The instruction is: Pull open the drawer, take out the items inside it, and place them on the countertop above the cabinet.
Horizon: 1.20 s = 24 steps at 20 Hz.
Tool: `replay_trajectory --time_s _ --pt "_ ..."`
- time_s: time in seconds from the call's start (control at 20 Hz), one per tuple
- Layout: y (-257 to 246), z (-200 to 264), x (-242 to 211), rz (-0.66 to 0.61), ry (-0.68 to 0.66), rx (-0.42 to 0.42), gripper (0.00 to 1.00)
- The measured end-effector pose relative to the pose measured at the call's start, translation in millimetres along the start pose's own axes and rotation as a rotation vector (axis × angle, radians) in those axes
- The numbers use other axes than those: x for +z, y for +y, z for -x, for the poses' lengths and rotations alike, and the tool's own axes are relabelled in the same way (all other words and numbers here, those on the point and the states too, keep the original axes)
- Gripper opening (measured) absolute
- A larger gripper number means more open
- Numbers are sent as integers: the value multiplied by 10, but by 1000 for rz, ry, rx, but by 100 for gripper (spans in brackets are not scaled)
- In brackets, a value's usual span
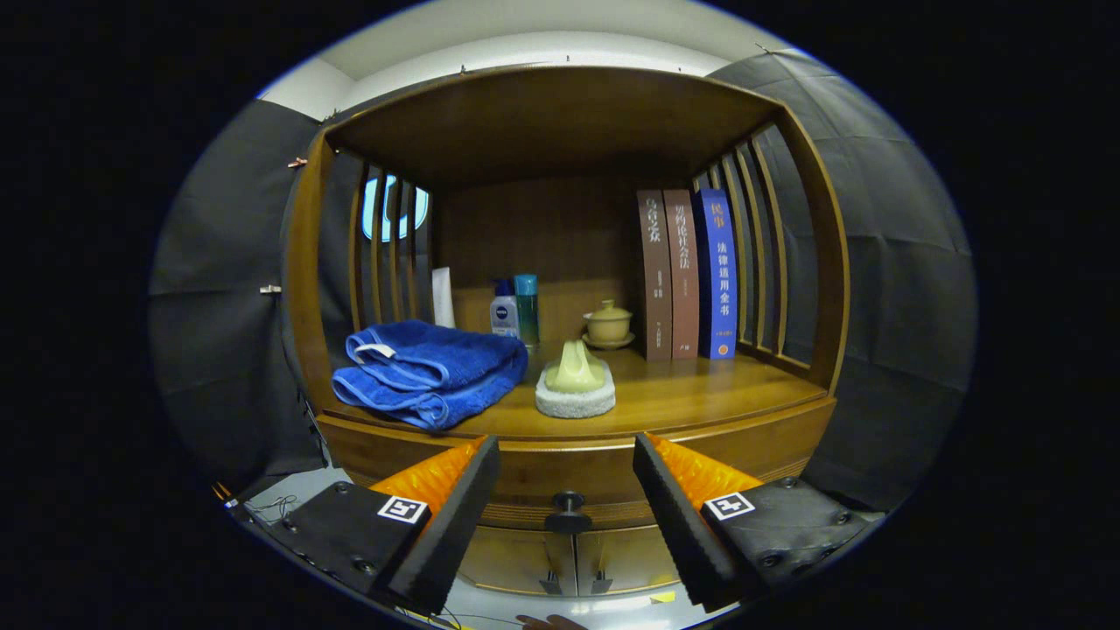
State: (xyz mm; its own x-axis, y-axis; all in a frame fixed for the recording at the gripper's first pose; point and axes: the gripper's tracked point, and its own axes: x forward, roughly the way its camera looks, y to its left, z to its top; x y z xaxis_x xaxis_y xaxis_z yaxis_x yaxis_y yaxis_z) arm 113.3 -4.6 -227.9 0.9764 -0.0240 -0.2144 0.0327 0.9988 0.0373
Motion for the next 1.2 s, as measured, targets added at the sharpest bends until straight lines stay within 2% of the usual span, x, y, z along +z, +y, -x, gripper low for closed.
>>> replay_trajectory --time_s 0.75,0.95,1.2 --pt "103 889 1267 32 -84 -7 99" --pt "174 1164 1517 33 -105 14 99" --pt "169 1445 1702 39 -122 -5 99"
